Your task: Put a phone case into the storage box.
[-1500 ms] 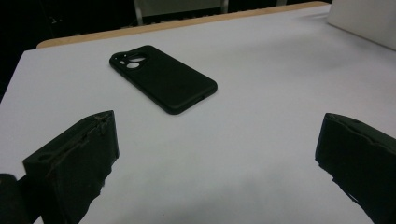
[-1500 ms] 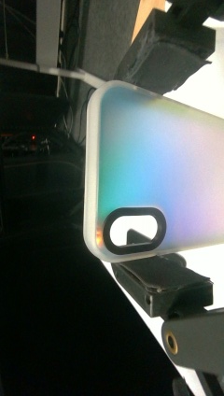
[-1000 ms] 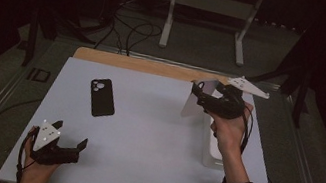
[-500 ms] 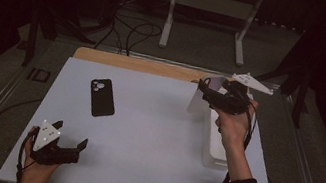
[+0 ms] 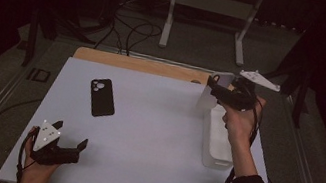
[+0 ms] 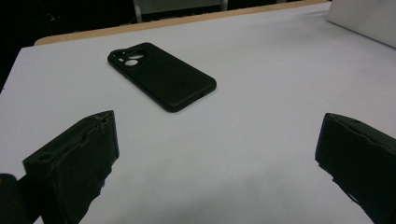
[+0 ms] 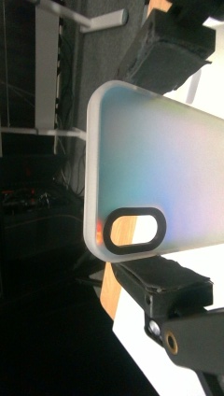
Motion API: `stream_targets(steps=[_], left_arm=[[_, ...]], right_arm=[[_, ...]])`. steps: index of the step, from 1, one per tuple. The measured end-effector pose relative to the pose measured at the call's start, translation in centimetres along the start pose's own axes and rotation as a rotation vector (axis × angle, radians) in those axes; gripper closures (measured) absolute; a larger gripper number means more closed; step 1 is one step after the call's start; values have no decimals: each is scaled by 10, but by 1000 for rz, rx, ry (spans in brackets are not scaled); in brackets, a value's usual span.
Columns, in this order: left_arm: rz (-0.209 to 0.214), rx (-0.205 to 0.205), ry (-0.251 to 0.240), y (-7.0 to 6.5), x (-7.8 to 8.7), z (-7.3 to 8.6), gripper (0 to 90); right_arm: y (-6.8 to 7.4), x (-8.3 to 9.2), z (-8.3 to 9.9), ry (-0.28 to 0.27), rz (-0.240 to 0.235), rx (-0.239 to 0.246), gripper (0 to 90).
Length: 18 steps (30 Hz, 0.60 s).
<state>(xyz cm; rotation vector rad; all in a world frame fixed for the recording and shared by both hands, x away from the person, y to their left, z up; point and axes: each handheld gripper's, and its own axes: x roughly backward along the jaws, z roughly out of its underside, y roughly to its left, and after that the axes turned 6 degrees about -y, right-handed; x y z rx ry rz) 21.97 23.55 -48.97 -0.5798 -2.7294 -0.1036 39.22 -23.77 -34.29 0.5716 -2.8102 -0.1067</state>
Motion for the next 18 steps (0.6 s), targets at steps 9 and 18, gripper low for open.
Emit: stream_targets(steps=[9, 18], left_arm=[[1, 1, 0, 0, 0, 0, 0], [0, 4, -1, 0, 0, 0, 0]], right_arm=[[-17, -10, -3, 13, 59, 18, 170], [-34, -21, -1, 25, 126, 7, 170]])
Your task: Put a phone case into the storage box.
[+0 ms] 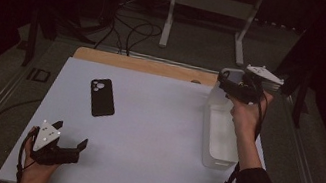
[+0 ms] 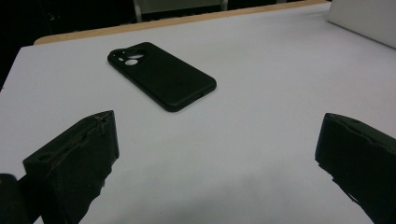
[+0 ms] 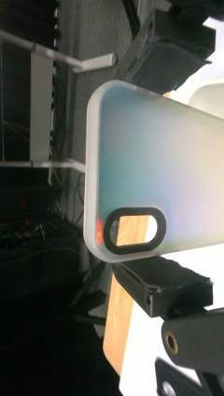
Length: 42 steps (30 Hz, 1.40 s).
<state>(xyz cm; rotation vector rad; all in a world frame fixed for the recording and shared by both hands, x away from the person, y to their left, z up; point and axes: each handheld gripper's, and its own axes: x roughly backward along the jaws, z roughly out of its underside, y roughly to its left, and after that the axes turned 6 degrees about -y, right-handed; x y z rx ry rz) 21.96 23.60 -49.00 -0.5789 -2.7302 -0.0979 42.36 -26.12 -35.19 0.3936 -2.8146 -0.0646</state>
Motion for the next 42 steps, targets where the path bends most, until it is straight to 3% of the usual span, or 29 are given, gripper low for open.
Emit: stream_targets(steps=[12, 17, 29, 42], left_arm=[[-3, 10, -8, 2, 1, 0, 0], [-3, 18, -11, 3, 2, 0, 0], [-3, 19, -9, 5, 3, 1, 0], [-2, 20, -12, 4, 3, 1, 0]], right_arm=[[-19, -20, 11, 35, 92, -25, 169], [-19, -36, 21, 78, 139, 1, 169], [-25, -64, 39, 137, 183, -23, 168], [-28, -78, 54, 191, 206, -21, 167]])
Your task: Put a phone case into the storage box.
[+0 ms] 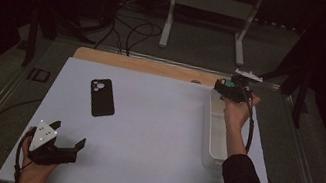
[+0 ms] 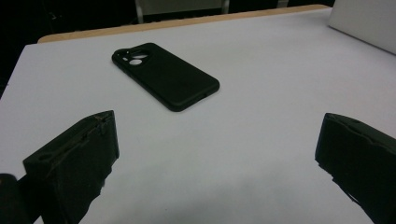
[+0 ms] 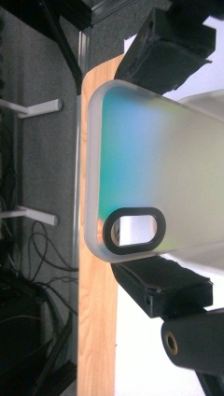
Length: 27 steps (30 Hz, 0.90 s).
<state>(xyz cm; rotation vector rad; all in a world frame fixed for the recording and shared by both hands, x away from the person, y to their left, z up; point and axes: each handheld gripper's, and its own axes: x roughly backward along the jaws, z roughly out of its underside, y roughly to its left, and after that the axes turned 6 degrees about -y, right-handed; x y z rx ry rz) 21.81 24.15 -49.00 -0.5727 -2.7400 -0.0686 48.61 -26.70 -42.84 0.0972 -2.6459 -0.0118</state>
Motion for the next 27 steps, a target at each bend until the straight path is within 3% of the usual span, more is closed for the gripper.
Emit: stream_targets(steps=[20, 27], left_arm=[[1, 2, 2, 0, 0, 1, 0], [3, 3, 3, 0, 1, 1, 0]], right_arm=[[5, -13, 8, 30, 20, 34, 166], [0, -15, 7, 31, -21, 11, 89]])
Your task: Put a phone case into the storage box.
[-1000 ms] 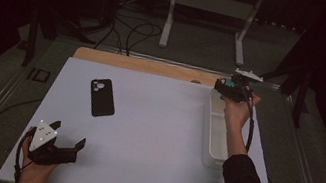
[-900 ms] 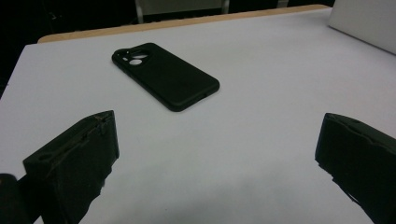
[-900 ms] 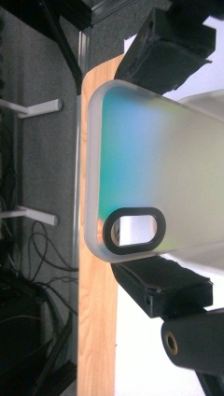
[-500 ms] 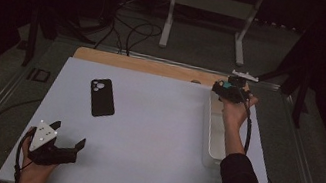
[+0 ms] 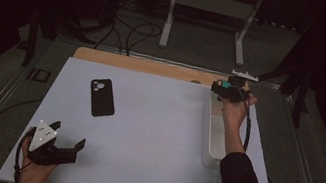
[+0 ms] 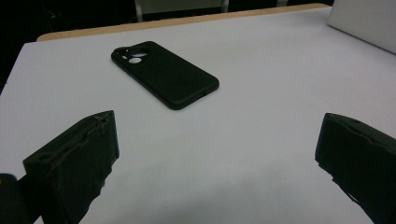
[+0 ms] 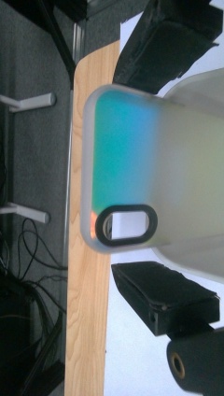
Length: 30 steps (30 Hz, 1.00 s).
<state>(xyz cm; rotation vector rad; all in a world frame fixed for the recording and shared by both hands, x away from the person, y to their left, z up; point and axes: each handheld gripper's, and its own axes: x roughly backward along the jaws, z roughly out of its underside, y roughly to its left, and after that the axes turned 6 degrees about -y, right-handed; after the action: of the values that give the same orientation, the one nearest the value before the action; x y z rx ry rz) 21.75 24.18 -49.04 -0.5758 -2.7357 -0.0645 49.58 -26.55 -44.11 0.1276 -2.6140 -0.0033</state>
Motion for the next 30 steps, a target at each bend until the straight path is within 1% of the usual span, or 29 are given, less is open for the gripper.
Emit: stream_targets(steps=[1, 2, 5, 10, 12, 15, 17, 19, 24, 25, 26, 27, 28, 30], left_arm=[[0, 0, 0, 0, 0, 0, 0], [-1, 0, 1, 0, 0, 0, 0], [-1, 0, 0, 0, 0, 0, 0], [-2, -2, 1, 0, 0, 0, 0], [-1, -2, -1, -1, 0, 0, 0], [-2, -4, 1, -1, 0, 0, 0], [-2, -4, 2, -1, 0, 0, 0], [-1, -6, 2, -2, 0, 0, 0], [0, -11, 2, -2, 0, -1, 0], [0, -11, 2, -2, 0, -1, 0], [0, -10, 2, -2, 0, 0, 0], [0, -11, 2, -2, 0, 0, 0], [0, -11, 2, -2, 0, 0, 0], [-1, -9, 2, -2, 0, -1, 0]], right_arm=[[0, 0, 0, 0, 0, 0, 89], [0, 1, -1, -7, -9, 11, 87], [0, 4, -3, -26, -19, 11, 85], [-1, 12, -6, -40, -17, 14, 85], [-3, 18, -8, -54, -14, 16, 85], [-3, 26, -11, -70, -10, 37, 85], [-4, 33, -13, -86, -19, 46, 85], [-4, 40, -14, -97, -33, 54, 85], [2, 55, -13, -106, -91, 97, 85], [2, 55, -13, -106, -91, 97, 85], [4, 58, -12, -110, -106, 104, 85], [6, 65, -11, -114, -140, 117, 86], [8, 68, -10, -115, -153, 117, 86], [11, 74, -8, -113, -183, 133, 85]])
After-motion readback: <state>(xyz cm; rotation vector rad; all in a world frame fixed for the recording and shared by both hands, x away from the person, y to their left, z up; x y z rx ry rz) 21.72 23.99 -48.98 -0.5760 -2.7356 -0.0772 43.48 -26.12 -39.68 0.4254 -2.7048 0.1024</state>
